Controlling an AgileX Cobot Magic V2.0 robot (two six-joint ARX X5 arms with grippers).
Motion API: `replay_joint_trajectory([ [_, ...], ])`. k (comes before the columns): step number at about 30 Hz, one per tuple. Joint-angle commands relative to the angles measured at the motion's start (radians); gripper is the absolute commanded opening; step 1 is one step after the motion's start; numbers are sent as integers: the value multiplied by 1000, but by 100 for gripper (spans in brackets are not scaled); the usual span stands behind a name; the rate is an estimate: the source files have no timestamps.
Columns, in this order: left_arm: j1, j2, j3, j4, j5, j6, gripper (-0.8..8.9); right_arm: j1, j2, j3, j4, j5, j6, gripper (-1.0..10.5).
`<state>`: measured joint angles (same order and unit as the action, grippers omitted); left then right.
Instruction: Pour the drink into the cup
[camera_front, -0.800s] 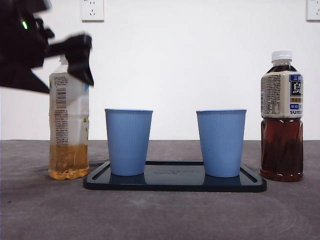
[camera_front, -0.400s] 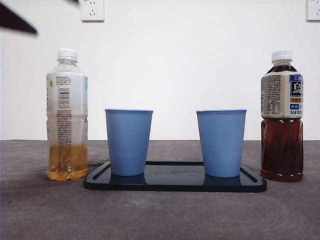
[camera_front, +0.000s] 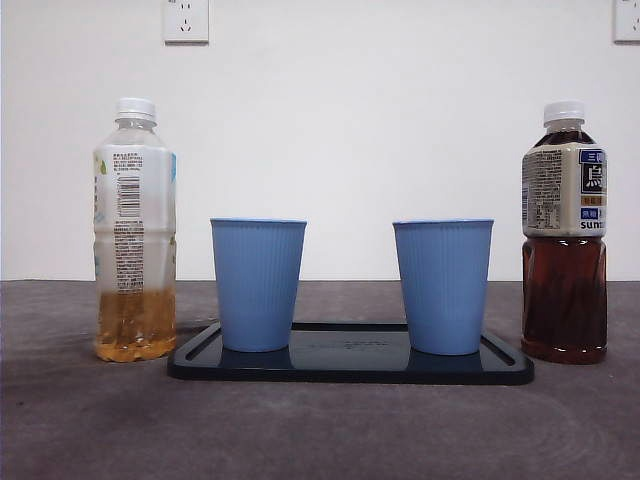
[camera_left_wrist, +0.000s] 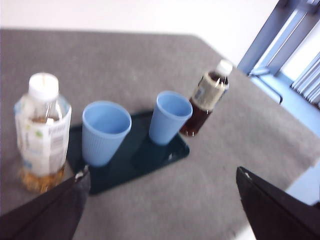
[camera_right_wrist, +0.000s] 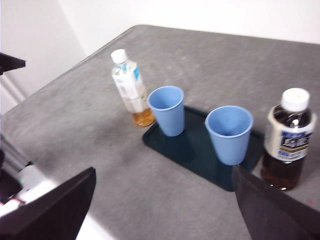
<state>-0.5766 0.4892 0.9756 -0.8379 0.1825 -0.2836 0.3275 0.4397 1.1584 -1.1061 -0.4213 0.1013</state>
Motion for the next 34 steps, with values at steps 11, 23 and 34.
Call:
replay_joint_trajectory([
  [11, -7, 6, 101, -64, 63, 54, 100, 6, 3, 16, -25, -24, -50, 194],
  [23, -6, 6, 101, -54, 61, 69, 25, 5, 3, 16, 7, -24, -57, 18],
  [34, 93, -3, 21, 17, 70, 70, 24, 5, 3, 16, 13, -24, -57, 18],
])
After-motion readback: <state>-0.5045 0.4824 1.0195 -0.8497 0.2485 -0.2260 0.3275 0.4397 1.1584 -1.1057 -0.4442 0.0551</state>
